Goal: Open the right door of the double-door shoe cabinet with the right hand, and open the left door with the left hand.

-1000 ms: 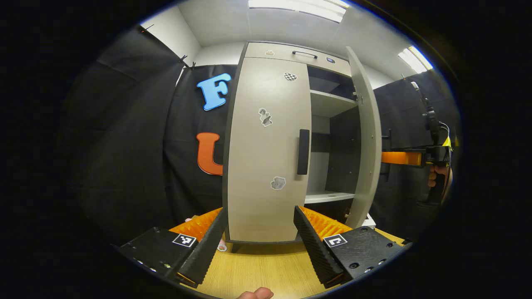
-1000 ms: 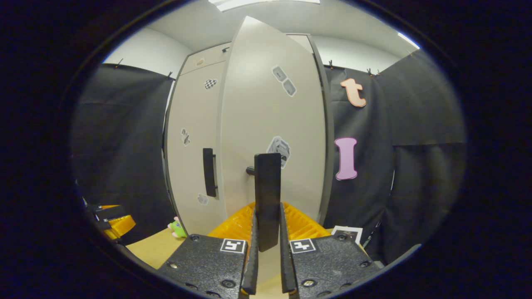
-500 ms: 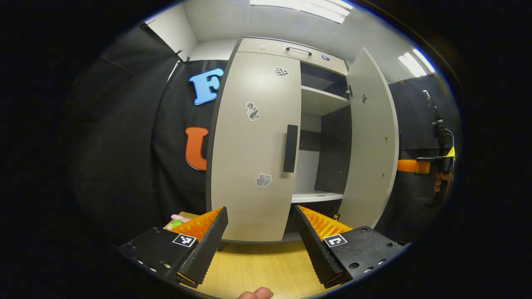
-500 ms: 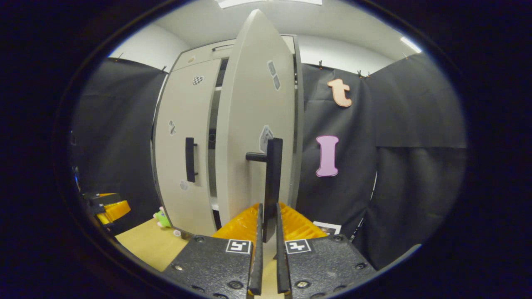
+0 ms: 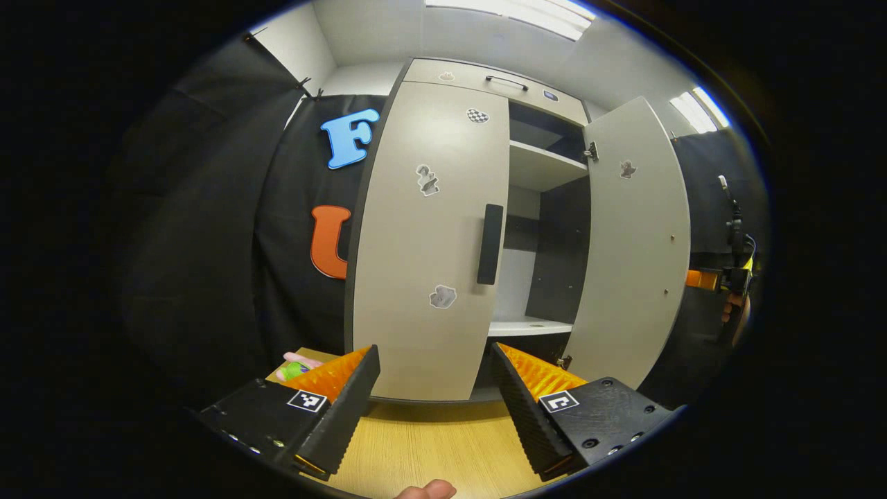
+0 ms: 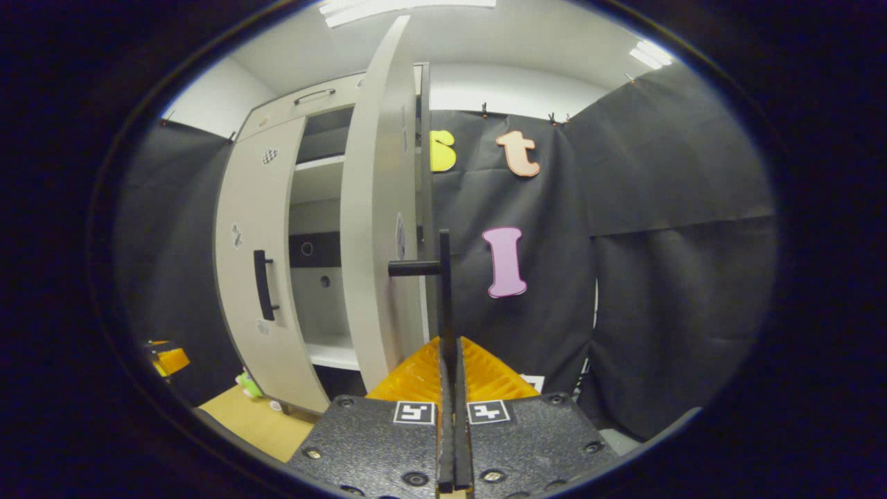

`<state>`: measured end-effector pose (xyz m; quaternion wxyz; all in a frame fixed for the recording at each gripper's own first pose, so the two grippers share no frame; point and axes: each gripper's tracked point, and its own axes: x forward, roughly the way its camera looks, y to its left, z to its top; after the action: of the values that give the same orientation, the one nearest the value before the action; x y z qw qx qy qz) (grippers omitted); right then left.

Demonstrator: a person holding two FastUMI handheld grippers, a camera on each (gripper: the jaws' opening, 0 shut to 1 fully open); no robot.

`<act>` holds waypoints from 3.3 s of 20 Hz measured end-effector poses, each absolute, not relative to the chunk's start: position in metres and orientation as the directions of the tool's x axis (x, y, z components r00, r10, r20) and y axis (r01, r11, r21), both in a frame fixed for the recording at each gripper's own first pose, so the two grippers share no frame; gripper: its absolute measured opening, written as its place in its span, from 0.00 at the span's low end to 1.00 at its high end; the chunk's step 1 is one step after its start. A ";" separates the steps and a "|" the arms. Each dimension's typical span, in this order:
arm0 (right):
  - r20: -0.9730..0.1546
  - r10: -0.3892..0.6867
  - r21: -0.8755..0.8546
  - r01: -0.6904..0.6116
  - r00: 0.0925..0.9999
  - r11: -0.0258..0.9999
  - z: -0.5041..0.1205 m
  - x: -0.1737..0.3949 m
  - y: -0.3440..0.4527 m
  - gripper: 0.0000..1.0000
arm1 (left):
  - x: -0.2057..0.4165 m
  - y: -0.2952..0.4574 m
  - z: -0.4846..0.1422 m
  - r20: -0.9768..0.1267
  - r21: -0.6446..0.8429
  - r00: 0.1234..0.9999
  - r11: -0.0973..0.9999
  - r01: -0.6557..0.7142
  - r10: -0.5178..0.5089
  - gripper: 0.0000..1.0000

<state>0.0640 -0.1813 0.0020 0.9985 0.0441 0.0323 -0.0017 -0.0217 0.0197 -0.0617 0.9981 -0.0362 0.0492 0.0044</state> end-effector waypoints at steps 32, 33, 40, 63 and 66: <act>-0.019 0.023 -0.003 -0.023 1.000 1.000 -0.020 -0.027 -0.017 0.95 | 0.002 -0.006 -0.001 0.013 -0.002 0.991 0.991 0.131 -0.131 0.95; -0.015 0.014 -0.011 -0.014 1.000 1.000 -0.020 -0.031 -0.021 0.95 | 0.016 -0.015 0.008 0.028 0.012 0.988 0.989 0.150 -0.150 0.95; 0.006 0.031 -0.087 -0.030 1.000 0.996 -0.023 -0.053 -0.024 0.94 | 0.116 -0.060 0.041 0.074 0.100 0.978 0.977 0.187 -0.195 0.94; -0.028 -0.110 0.022 0.111 0.994 0.994 -0.046 -0.048 -0.099 0.94 | 0.218 -0.038 0.022 -0.018 0.030 1.000 1.000 -0.004 0.005 0.89; -0.032 -0.103 0.019 0.103 0.994 0.994 -0.048 -0.047 -0.100 0.94 | 0.220 -0.037 0.016 -0.036 0.035 0.999 0.999 -0.006 0.007 0.68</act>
<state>-0.0467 -0.0996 -0.0480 0.9985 0.0103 0.0155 -0.0515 0.2196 -0.0366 0.0165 0.9997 0.0176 0.0181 0.0033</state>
